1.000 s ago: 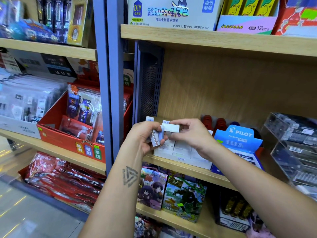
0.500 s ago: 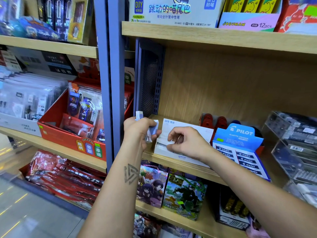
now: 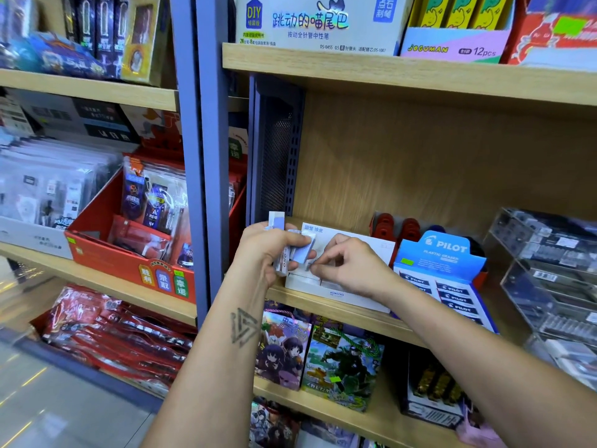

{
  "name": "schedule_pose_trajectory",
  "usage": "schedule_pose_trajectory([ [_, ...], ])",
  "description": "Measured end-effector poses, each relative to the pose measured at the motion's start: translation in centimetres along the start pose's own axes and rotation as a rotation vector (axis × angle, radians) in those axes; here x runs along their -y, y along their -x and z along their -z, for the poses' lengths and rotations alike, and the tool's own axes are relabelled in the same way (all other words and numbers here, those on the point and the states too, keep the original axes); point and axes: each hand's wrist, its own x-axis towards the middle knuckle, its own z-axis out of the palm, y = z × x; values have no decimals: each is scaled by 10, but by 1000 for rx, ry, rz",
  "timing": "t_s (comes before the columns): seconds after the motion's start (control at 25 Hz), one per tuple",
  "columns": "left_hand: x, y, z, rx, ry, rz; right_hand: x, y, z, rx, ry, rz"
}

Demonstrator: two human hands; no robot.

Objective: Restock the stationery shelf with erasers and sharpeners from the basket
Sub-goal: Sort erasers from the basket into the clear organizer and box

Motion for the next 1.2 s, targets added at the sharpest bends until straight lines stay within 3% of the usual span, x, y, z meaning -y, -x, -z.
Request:
schedule_pose_trajectory([
  [0.08, 0, 2, -3, 33, -14, -16, 3, 3, 12, 20, -91, -14],
  [0.2, 0, 11, -16, 92, -30, -23, 13, 17, 40, 25, -475, -80],
  [0.36, 2, 29, -49, 187, -41, -29, 20, 42, 77, 56, -329, 16],
  [0.52, 5, 53, -87, 304, -42, -11, 6, 74, 126, -89, -414, -86],
  [0.76, 14, 89, -150, 453, -170, -98, -21, 130, 182, -150, -368, -76],
  [0.92, 23, 104, -191, 487, -117, -95, -41, 160, 207, -214, -410, -90],
  [1.12, 29, 116, -231, 585, -68, -145, -63, 203, 238, -159, -631, -159],
  [1.2, 33, 122, -244, 615, -89, -108, -71, 217, 248, -284, -560, -128],
])
